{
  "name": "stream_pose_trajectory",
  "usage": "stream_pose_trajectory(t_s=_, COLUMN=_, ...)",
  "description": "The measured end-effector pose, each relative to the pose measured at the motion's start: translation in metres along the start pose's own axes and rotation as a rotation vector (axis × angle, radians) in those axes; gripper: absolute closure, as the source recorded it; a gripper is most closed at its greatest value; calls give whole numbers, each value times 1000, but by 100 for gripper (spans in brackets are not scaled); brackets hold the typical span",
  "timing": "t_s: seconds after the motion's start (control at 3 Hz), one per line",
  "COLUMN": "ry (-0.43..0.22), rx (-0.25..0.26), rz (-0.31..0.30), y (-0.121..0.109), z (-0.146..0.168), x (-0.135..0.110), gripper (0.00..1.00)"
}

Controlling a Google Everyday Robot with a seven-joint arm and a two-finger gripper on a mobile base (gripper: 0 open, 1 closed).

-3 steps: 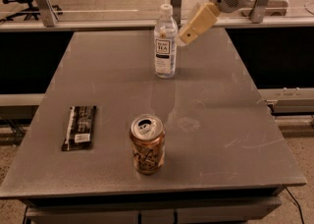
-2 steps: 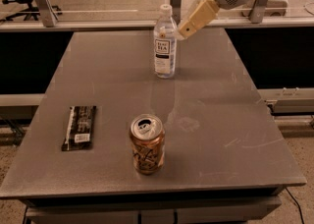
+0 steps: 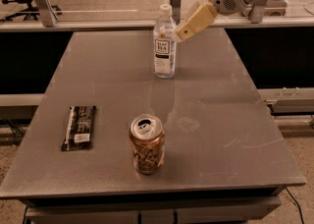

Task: Move blue plastic bottle near orange can

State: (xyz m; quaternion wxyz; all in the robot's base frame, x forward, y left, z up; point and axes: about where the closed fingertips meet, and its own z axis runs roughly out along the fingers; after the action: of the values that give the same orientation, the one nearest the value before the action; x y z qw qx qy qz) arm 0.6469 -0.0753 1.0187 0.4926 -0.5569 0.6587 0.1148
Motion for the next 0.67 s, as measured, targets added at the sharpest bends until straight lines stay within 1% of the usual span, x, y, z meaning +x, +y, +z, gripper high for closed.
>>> stream_pose_trajectory(t_s=0.33, ry=-97, rx=-47, rz=73, y=18, z=27, x=0, gripper=0)
stream_pose_trajectory(t_s=0.67, ry=-115, rx=-84, rz=114, y=31, z=44, x=5, gripper=0)
